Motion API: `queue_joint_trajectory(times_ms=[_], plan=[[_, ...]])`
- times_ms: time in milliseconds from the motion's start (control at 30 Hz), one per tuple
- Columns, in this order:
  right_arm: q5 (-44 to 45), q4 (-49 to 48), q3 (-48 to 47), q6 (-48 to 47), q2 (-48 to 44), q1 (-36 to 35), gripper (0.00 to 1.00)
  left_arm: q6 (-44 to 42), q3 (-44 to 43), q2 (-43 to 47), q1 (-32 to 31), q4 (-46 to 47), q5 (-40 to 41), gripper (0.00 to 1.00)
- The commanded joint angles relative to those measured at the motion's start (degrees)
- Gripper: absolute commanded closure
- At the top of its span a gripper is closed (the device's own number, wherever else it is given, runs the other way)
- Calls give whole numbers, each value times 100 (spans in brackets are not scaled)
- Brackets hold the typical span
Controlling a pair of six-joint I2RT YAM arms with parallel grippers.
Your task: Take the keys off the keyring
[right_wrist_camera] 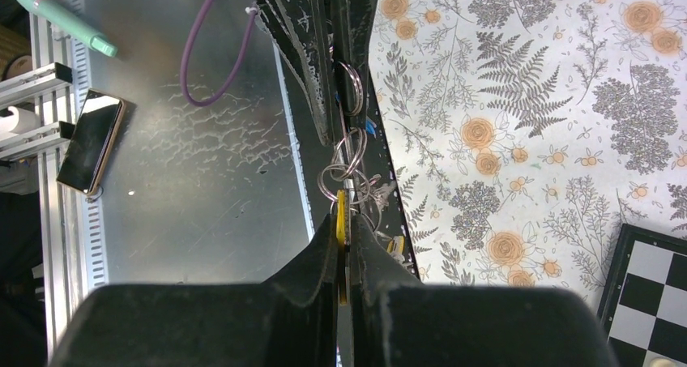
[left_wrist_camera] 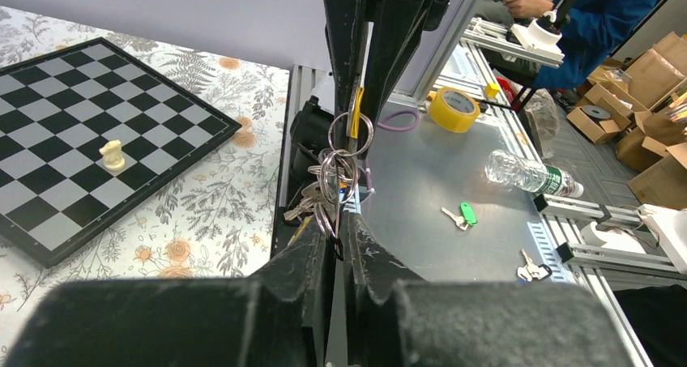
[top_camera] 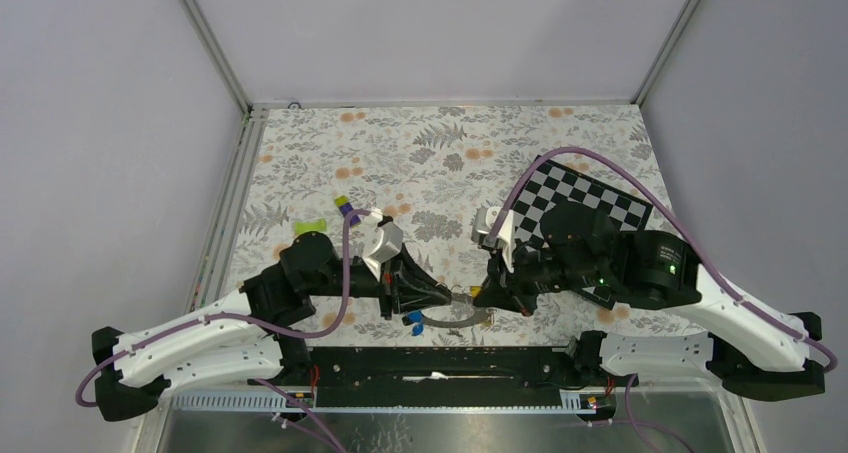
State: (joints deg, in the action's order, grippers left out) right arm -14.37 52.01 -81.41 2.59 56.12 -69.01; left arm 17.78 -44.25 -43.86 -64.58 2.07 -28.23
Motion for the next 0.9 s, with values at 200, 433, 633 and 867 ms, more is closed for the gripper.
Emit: queue_joint_trajectory(times_ms=[200, 433, 633, 867], plan=[[-78, 136, -139, -170, 456, -11, 100, -19, -301, 41, -2, 225, -185, 100], [-236, 298, -69, -147, 581, -9, 100, -8, -260, 107, -2, 216, -148, 100], [-382, 479, -5, -138, 670, -11, 100, 8, -260, 131, -2, 247, -123, 100], [-482, 585, 27, -146, 765, -13, 100, 15, -243, 166, -2, 253, -91, 100]])
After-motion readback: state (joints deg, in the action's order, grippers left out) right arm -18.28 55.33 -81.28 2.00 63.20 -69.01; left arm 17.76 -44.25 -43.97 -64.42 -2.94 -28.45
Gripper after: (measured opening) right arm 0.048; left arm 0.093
